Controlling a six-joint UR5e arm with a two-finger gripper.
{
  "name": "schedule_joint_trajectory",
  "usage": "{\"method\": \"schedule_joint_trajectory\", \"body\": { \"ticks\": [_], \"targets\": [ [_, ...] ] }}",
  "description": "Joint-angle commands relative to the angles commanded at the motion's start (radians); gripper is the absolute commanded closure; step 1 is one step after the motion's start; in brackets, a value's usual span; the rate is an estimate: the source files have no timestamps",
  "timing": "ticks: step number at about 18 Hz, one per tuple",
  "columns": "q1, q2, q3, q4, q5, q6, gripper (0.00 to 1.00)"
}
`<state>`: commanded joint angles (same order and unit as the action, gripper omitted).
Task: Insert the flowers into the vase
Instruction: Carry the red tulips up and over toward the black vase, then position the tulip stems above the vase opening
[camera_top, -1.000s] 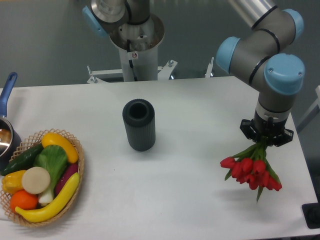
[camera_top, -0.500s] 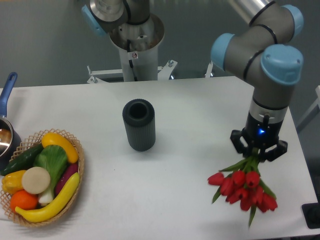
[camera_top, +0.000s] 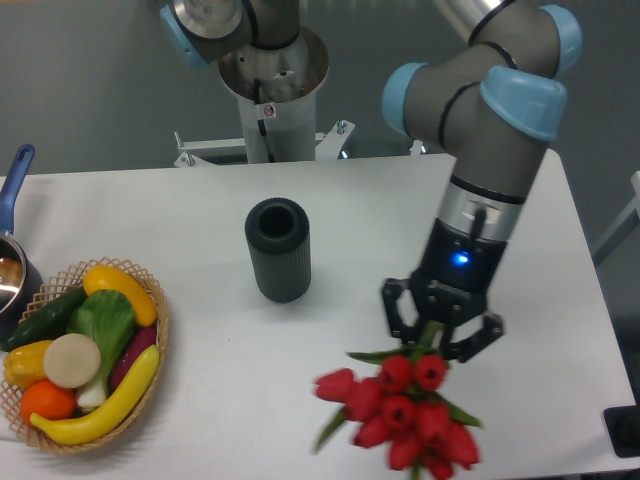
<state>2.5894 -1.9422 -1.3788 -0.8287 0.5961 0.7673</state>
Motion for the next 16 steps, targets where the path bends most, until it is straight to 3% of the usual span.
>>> {"method": "schedule_joint_trajectory", "body": {
  "ticks": [5, 10, 11, 16],
  "targets": [
    [0.006, 0.103, -0.135, 0.026, -0.264, 0.004, 1.0],
    [0.037, 0.193, -0.296, 0.034, -0.355, 0.096, 1.0],
    [0.06, 0.233, -0.354, 0.034, -0.381, 0.112, 1.0],
    [0.139, 0.37, -0.509, 0.034, -0.429, 0.129, 1.0]
  ]
}}
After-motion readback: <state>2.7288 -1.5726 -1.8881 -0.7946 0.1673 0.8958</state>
